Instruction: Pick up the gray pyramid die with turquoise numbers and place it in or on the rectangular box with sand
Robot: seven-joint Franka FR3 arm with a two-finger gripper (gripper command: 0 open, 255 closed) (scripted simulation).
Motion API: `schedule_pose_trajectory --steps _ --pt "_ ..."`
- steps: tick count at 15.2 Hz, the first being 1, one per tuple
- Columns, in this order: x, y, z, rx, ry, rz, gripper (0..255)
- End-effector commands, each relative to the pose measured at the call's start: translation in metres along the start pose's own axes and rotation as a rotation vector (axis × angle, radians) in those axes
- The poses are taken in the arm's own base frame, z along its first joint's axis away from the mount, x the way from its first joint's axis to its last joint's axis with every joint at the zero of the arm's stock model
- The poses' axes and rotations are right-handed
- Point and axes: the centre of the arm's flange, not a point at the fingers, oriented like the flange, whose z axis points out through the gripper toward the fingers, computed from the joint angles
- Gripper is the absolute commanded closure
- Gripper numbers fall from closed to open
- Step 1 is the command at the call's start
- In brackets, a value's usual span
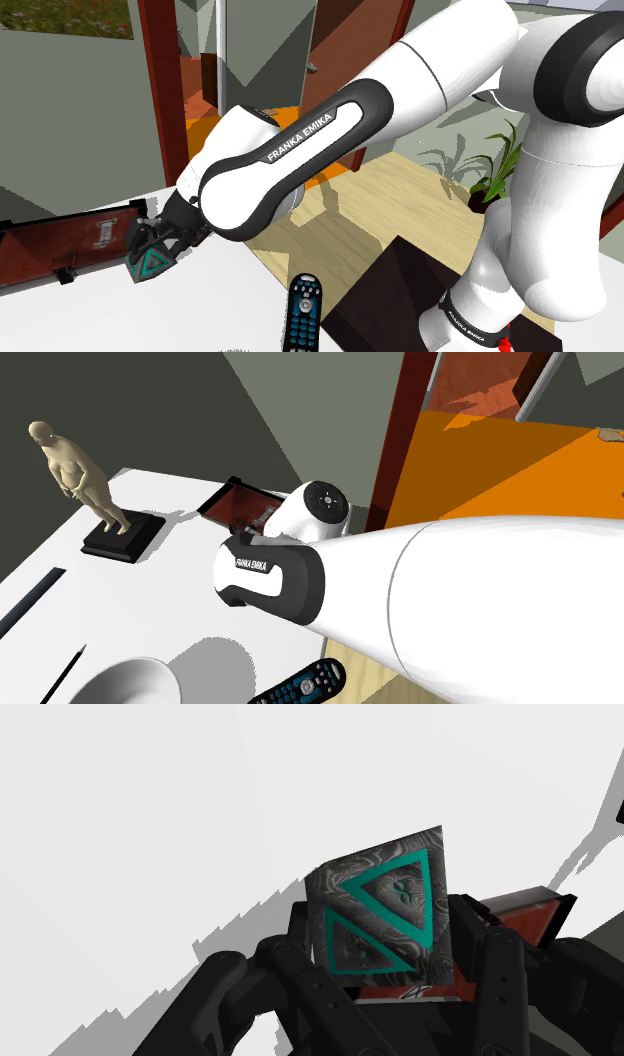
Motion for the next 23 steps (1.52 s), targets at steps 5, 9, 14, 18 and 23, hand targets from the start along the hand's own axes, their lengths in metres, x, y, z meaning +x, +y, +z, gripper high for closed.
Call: schedule_pose_trajectory --steps 5,9,14,18,23 --pt "0.0 0.0 0.0 -0.001 0.0 0.0 255" --pt "0.002 -0.005 -0.009 -0.001 0.0 0.0 255" --pt "0.007 -0.018 -0.031 -0.001 0.0 0.0 255" --pt "0.011 -0.028 -0.049 -0.001 0.0 0.0 255" --pt "0.016 -0.041 -0.071 -0.001 0.0 0.0 255"
